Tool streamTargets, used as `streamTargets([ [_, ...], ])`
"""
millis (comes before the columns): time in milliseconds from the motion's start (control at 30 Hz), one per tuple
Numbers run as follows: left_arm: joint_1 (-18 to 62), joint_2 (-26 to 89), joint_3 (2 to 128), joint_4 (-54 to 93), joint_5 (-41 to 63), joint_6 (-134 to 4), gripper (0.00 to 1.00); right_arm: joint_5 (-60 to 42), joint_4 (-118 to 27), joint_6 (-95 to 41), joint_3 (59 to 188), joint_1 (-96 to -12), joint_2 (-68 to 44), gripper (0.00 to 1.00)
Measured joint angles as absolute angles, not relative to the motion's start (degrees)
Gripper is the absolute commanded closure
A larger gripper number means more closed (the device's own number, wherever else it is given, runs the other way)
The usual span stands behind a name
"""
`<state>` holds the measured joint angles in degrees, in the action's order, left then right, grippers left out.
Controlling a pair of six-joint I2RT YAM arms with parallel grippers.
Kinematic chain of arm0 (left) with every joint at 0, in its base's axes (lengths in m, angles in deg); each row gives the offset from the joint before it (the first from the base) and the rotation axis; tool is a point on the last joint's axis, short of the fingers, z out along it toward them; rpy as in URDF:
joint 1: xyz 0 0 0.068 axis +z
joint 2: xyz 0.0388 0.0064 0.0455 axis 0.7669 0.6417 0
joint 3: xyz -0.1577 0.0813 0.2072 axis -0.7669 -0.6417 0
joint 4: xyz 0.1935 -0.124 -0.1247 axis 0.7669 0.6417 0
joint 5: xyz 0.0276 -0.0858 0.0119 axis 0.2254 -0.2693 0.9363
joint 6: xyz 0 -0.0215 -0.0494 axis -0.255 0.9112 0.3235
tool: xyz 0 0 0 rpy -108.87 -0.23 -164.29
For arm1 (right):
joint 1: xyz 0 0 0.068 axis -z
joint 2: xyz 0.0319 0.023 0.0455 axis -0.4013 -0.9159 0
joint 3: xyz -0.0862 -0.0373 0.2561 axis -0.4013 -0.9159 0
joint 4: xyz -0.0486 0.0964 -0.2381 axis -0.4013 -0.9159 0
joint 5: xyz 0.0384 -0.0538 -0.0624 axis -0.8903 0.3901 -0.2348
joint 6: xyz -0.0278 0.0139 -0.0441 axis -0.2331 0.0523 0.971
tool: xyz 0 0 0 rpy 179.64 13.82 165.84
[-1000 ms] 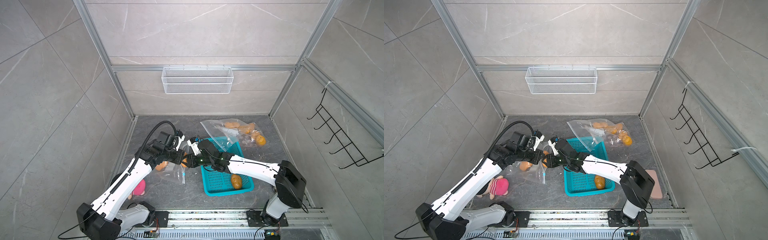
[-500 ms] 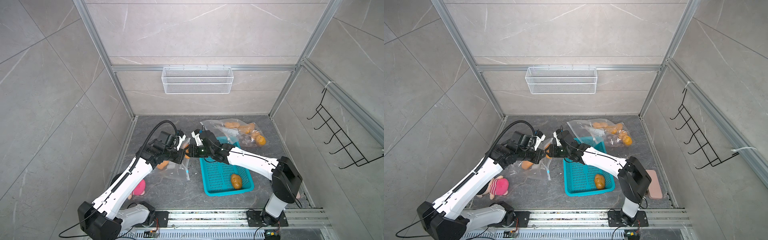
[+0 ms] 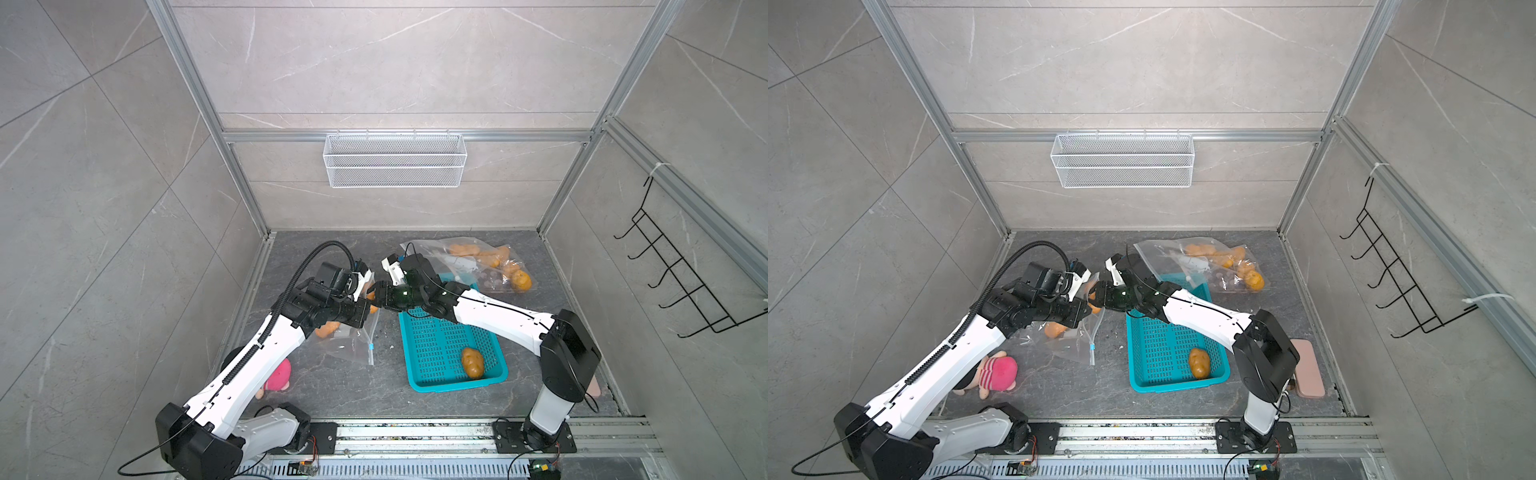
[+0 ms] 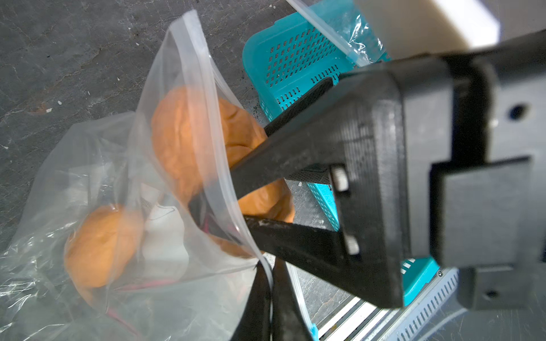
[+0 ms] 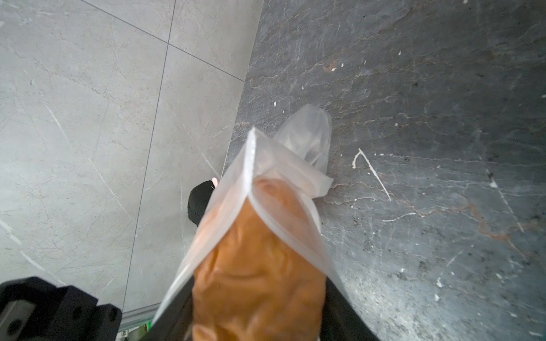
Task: Put the potatoes into a zipper bag and zip it
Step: Place the potato into the zipper food storage bag.
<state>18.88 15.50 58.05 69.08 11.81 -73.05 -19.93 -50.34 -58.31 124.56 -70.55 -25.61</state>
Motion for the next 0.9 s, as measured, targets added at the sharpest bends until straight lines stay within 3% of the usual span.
streamTargets([
  [400, 18.88, 15.50, 58.05, 69.08, 11.81, -73.05, 1.00, -16.26, -56.26, -54.81, 123.10, -70.58, -23.28, 0.29],
  [533, 18.88, 15.50, 58.05, 69.08, 11.79, -73.05, 1.00, -15.54, -57.16, -53.46, 123.07, -70.55, -21.85, 0.30],
  [667, 18.88, 15.50, 58.05, 69.10, 11.79, -73.05, 1.00, -15.10, -57.46, -52.41, 123.10, -70.55, -21.33, 0.42],
  [900, 18.88, 15.50, 58.05, 69.10, 11.79, -73.05, 1.00, -14.73, -58.10, -51.23, 122.75, -70.55, -21.29, 0.74],
])
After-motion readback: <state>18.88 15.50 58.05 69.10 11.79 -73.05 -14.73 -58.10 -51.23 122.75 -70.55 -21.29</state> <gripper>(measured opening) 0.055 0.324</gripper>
